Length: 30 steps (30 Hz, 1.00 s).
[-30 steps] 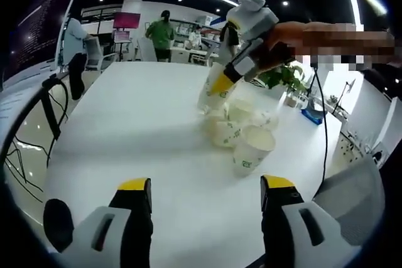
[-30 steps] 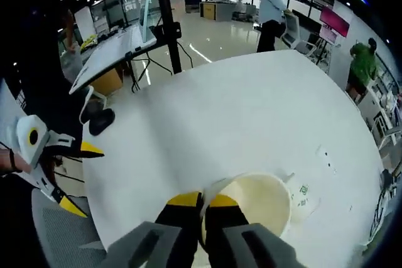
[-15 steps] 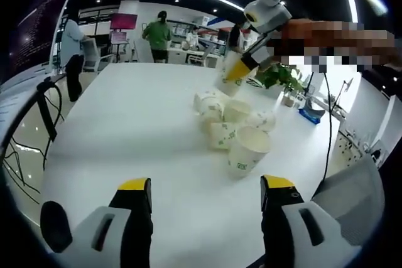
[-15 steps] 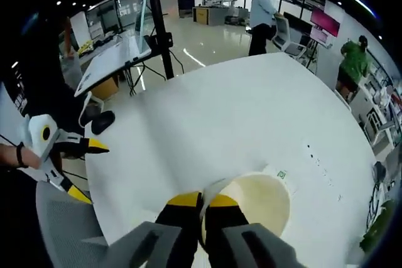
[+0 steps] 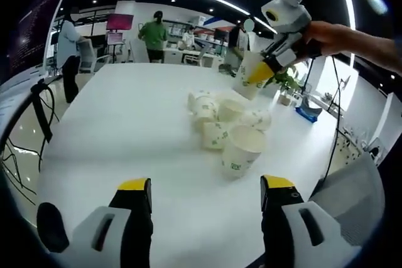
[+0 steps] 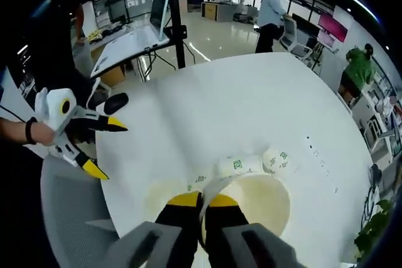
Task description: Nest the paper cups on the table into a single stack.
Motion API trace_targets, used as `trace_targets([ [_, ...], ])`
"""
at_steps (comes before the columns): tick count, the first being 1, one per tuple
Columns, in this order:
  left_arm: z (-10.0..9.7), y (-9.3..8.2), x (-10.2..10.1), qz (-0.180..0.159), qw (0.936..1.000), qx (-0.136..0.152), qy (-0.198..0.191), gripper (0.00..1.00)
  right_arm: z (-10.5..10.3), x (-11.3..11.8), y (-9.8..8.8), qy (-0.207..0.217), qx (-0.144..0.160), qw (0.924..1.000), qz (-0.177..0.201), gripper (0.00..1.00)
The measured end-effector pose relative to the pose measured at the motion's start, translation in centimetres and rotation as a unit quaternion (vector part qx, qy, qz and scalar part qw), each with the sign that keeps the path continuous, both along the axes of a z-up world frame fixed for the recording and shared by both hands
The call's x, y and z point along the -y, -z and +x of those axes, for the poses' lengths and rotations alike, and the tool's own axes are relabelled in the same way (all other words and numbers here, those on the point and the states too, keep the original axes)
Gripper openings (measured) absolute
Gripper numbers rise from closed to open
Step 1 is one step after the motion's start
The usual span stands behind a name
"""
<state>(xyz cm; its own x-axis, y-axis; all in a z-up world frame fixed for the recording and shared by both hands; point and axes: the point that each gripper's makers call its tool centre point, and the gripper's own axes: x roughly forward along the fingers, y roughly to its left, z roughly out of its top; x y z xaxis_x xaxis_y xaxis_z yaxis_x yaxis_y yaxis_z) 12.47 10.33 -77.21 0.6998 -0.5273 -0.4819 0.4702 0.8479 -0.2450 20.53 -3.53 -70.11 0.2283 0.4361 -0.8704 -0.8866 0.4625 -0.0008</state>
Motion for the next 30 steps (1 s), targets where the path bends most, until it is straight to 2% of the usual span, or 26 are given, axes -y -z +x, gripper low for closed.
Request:
trace_targets([
  [5,-0.4,0.2,0.4,0.003,1.0000,-0.002,0.003,0.69,-2.1,0.6,-0.1,-0.011,-0.007,0.9999,-0.003,0.00],
  [9,-0.5,0.2,0.5,0.003,1.0000,-0.003,0.002,0.69,-2.3,0.8,0.8,-0.019,-0.012,0.9997,-0.006,0.00],
  [11,-0.5,0.2,0.5,0.004,1.0000,-0.003,0.003,0.69,-3.4,0.9,0.6,-0.022,-0.015,0.9996,-0.008,0.00],
  [15,-0.5,0.0,0.6,0.004,1.0000,-0.003,0.004,0.69,-3.3,0.8,1.4,-0.028,-0.020,0.9994,-0.009,0.00],
  [21,-0.3,0.1,0.5,0.004,1.0000,-0.003,0.004,0.69,-4.5,-0.1,1.3,-0.039,-0.027,0.9989,-0.008,0.00],
  [30,-0.2,0.3,0.1,0.005,1.0000,-0.004,0.001,0.69,-5.5,-2.1,2.9,-0.060,-0.043,0.9972,-0.006,0.00],
])
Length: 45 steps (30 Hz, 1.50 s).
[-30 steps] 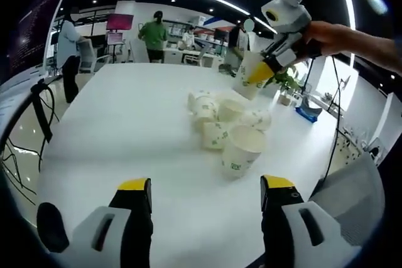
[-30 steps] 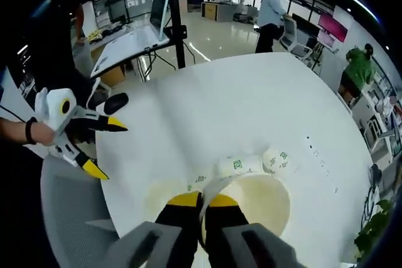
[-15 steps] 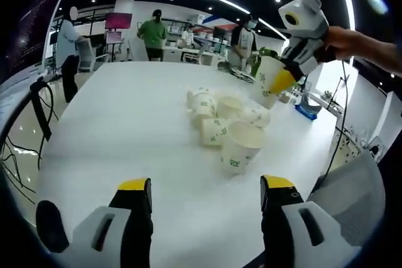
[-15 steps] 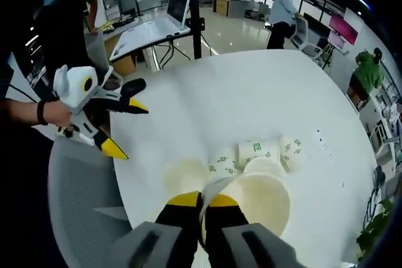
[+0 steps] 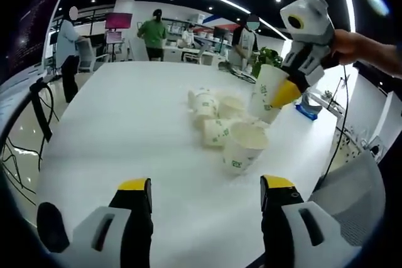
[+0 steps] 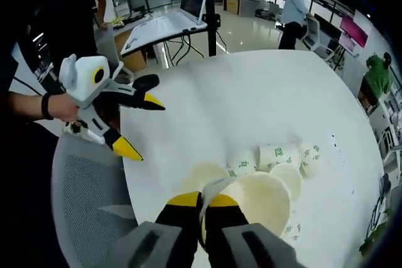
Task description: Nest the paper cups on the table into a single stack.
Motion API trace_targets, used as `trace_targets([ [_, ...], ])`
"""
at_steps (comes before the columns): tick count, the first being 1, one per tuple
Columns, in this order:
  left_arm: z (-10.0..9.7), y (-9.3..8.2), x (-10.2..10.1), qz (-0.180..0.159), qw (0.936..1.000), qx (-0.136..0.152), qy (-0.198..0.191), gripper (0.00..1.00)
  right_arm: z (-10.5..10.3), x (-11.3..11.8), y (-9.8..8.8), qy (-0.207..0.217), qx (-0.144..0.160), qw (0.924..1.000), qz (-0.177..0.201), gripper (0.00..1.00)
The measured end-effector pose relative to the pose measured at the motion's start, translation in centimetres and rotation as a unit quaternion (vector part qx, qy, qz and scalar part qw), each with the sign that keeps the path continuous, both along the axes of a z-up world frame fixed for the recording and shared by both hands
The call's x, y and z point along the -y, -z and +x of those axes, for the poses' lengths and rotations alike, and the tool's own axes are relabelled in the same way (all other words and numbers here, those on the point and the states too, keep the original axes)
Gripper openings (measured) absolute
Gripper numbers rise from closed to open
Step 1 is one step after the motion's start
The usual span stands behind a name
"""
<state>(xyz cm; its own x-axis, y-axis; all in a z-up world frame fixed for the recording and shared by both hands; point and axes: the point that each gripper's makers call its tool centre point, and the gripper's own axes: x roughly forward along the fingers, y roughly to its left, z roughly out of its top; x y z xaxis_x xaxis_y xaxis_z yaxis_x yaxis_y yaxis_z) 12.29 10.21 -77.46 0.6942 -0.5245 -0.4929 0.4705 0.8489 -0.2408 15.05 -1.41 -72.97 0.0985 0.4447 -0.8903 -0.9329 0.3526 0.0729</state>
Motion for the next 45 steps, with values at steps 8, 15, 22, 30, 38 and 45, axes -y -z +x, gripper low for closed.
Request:
trace_targets([
  [8,0.1,0.0,-0.6,0.000,1.0000,-0.002,-0.005,0.69,-0.2,-1.1,1.4,-0.017,-0.012,0.9998,-0.006,0.00],
  [15,0.2,0.1,-1.3,0.000,0.9999,-0.003,-0.012,0.69,-0.7,-1.6,2.1,-0.024,-0.022,0.9994,-0.010,0.00],
  [22,0.1,0.4,-1.5,-0.001,0.9999,-0.007,-0.015,0.69,-0.6,-2.2,3.1,-0.032,-0.028,0.9990,-0.016,0.00],
  [30,0.2,0.4,-1.7,-0.002,0.9998,-0.008,-0.018,0.69,-1.5,-2.5,4.0,-0.033,-0.042,0.9983,-0.022,0.00],
  [38,0.1,0.4,-2.0,-0.002,0.9997,-0.009,-0.022,0.69,-1.5,-2.6,4.9,-0.033,-0.049,0.9979,-0.027,0.00],
  [45,0.1,0.5,-2.0,-0.003,0.9997,-0.009,-0.021,0.69,-1.3,-2.6,5.3,-0.026,-0.055,0.9977,-0.028,0.00],
])
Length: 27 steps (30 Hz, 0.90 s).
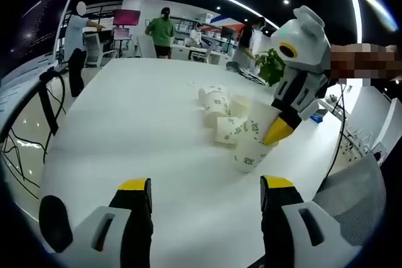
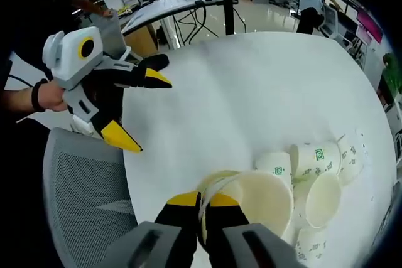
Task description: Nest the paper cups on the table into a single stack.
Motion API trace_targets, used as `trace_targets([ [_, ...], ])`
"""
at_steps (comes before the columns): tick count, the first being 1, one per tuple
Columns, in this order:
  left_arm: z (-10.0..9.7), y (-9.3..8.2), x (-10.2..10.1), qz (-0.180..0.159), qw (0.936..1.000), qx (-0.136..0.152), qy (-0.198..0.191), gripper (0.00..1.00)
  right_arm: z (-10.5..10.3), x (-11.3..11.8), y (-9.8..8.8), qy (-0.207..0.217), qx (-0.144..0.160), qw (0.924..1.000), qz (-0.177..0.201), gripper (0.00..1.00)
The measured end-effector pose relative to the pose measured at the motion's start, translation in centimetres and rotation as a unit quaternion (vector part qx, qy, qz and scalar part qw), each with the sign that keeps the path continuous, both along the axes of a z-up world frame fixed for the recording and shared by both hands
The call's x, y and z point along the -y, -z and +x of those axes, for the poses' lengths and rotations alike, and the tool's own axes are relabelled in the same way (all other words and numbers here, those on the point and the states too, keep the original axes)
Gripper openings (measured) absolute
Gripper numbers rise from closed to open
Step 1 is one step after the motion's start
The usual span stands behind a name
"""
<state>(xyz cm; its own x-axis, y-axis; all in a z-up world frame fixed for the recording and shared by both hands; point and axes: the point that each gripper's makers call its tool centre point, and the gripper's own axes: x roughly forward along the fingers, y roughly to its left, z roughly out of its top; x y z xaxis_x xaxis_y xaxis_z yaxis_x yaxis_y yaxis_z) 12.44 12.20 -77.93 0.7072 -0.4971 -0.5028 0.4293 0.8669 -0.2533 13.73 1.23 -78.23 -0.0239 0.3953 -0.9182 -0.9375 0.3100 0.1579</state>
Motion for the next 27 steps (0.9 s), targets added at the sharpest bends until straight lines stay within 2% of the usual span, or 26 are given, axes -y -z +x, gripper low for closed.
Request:
trace_targets([
  [10,-0.4,-0.2,0.7,0.006,0.9998,0.003,0.018,0.70,-0.7,0.0,-0.7,-0.001,0.002,1.0000,0.004,0.09],
  [12,-0.5,-0.3,0.7,0.008,0.9997,0.004,0.023,0.70,0.1,0.0,-0.1,0.000,0.002,1.0000,0.006,0.11],
  [20,-0.6,-0.4,1.0,0.022,0.9988,0.013,0.042,0.71,-0.3,-0.1,-1.5,0.000,0.010,0.9998,0.017,0.17],
  [22,-0.7,-0.6,1.1,0.023,0.9986,0.014,0.046,0.71,0.8,-0.3,-1.2,0.005,0.014,0.9996,0.024,0.18],
  [24,-0.7,-0.7,1.1,0.022,0.9985,0.016,0.048,0.71,0.1,-0.2,-2.7,0.015,0.019,0.9990,0.038,0.18],
  [26,-0.7,-0.8,1.2,0.023,0.9983,0.018,0.051,0.71,1.3,-0.2,-2.5,0.024,0.027,0.9982,0.049,0.19],
  [27,-0.8,-0.8,1.2,0.023,0.9982,0.019,0.052,0.71,1.1,0.0,-3.3,0.028,0.034,0.9975,0.056,0.21],
])
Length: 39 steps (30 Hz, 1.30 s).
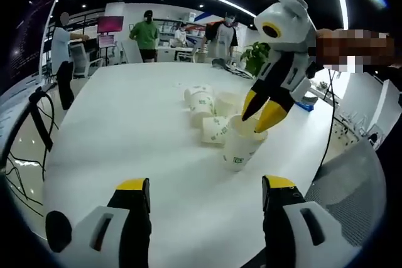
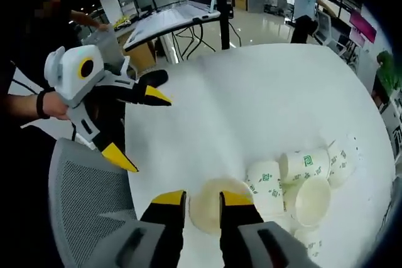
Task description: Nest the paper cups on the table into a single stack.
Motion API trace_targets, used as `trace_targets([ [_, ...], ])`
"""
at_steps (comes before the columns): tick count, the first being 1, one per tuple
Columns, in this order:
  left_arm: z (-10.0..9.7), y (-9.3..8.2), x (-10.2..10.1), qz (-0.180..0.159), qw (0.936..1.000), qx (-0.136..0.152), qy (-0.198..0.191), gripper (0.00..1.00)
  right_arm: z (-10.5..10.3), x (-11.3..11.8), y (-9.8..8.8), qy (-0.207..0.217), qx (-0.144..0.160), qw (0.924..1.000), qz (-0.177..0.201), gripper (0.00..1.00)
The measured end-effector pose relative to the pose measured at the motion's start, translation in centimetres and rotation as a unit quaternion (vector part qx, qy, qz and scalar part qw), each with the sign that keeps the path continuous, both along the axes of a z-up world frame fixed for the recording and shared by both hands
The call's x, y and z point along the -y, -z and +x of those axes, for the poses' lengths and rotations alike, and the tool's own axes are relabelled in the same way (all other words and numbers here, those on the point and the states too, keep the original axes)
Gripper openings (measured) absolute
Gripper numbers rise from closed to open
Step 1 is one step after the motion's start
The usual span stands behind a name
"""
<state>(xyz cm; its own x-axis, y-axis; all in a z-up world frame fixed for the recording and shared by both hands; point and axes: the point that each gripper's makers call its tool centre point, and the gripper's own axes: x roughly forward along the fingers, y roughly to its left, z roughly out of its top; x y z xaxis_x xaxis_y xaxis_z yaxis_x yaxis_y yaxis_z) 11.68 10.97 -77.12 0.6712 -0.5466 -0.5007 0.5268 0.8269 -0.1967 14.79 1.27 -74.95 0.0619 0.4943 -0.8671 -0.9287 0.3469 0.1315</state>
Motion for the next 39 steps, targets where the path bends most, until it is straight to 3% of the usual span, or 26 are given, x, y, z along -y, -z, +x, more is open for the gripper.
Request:
trace_targets([
  [3,-0.3,-0.4,0.3,-0.002,1.0000,0.002,0.002,0.71,1.4,1.0,-0.4,0.022,0.018,0.9995,0.017,0.25],
  [7,-0.5,-0.8,0.5,-0.001,1.0000,0.004,0.005,0.71,1.6,2.6,-1.2,0.050,0.032,0.9982,0.012,0.25],
  [10,-0.5,-1.0,0.7,0.000,1.0000,0.005,0.007,0.71,3.5,3.9,-0.9,0.065,0.036,0.9972,0.011,0.25],
  [19,-0.3,-1.0,0.8,-0.002,0.9999,0.006,0.011,0.71,4.6,6.5,-1.3,0.078,0.059,0.9952,0.007,0.29],
  [26,-0.3,-0.9,1.0,-0.001,0.9999,0.004,0.014,0.71,6.6,7.6,-0.5,0.029,0.103,0.9940,-0.020,0.37],
  [33,-0.4,-1.0,0.8,-0.001,0.9999,0.002,0.010,0.71,6.7,7.9,0.7,0.001,0.105,0.9934,-0.045,0.39],
  [39,-0.7,-0.8,0.5,-0.001,1.0000,-0.002,0.006,0.70,8.0,7.9,2.2,-0.011,0.098,0.9939,-0.049,0.40],
])
